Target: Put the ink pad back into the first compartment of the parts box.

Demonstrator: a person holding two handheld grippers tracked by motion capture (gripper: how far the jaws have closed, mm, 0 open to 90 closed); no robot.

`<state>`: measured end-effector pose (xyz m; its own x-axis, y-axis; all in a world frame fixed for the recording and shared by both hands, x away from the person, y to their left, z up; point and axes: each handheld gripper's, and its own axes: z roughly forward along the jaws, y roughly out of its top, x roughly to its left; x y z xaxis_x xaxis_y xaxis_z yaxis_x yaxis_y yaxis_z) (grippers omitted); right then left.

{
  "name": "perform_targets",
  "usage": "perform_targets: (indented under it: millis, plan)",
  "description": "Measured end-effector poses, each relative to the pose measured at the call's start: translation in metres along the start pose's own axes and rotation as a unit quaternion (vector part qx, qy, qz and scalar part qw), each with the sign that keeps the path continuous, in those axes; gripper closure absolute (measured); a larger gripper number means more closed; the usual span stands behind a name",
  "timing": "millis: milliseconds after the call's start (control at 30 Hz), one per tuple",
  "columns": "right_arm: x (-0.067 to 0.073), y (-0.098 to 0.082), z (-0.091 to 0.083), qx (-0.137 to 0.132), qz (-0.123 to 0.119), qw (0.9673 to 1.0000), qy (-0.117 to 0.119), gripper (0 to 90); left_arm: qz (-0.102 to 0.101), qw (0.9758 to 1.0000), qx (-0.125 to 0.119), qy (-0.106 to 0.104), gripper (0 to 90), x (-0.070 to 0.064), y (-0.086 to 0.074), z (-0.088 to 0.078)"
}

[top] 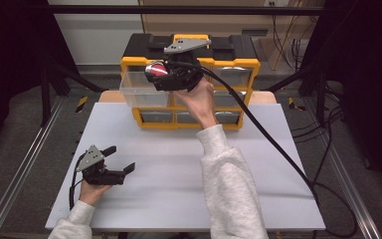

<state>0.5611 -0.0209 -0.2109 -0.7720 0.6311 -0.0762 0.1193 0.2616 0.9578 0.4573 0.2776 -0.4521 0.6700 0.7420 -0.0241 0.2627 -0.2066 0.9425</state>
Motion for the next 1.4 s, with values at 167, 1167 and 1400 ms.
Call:
perform_targets:
  millis: [167,1167,1400]
  plan:
    - [-0.002,0.003,0.009,0.004,0.0,1.0,-0.003,30.2,0.0,1.0,0.0,0.0,1.2,0.0,0.0,0.0]
    - [-0.004,-0.01,0.044,0.047,0.011,0.9988,-0.003,30.1,0.002,1.0,0.003,0.0,1.2,0.0,0.0,0.0]
    - [-0.003,-0.013,0.049,0.058,0.016,0.9982,0.0,30.0,0.002,1.0,0.003,-0.001,1.2,0.0,-0.001,0.001]
